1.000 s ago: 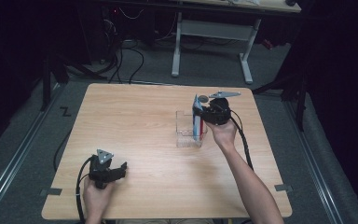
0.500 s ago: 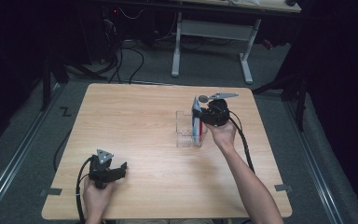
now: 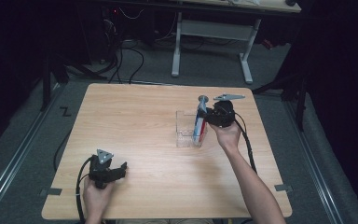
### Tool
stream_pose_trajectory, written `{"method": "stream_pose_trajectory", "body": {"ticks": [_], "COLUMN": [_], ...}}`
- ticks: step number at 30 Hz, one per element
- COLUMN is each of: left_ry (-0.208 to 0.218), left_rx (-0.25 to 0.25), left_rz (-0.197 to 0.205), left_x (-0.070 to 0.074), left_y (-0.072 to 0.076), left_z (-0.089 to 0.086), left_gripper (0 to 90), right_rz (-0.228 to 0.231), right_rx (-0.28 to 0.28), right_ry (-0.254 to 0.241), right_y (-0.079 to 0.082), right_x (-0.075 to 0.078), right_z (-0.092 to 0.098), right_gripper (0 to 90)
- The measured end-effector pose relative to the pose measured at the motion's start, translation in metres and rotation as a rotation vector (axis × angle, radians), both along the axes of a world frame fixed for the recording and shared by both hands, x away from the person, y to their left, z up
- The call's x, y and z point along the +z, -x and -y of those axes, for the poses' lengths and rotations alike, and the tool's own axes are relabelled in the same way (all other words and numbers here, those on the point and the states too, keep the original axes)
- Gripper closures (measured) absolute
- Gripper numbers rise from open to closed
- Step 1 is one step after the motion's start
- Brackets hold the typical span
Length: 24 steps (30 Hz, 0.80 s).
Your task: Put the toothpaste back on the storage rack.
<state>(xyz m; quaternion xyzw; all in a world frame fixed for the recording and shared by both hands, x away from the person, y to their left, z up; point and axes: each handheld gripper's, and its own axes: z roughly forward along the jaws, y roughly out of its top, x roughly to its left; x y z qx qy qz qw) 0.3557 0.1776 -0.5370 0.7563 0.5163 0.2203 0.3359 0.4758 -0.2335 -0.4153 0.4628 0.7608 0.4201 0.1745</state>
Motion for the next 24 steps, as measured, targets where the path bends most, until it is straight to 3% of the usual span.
{"method": "stream_pose_trajectory", "body": {"ticks": [13, 24], "left_ry": [0.0, 0.0], "left_rx": [0.0, -0.001], "left_rz": [0.0, -0.001], "left_x": [0.0, 0.0001], "left_y": [0.0, 0.0], "left_z": [0.0001, 0.0], "left_gripper": [21.4, 21.4], "right_rz": [0.014, 0.034], "right_rx": [-0.023, -0.033], "right_ry": [0.023, 0.041], "right_y": [0.0039, 0.0081], "right_x": [0.0022, 0.0082], "right_z": [0.0043, 0.0109], "right_gripper": [53.9, 50.9]}}
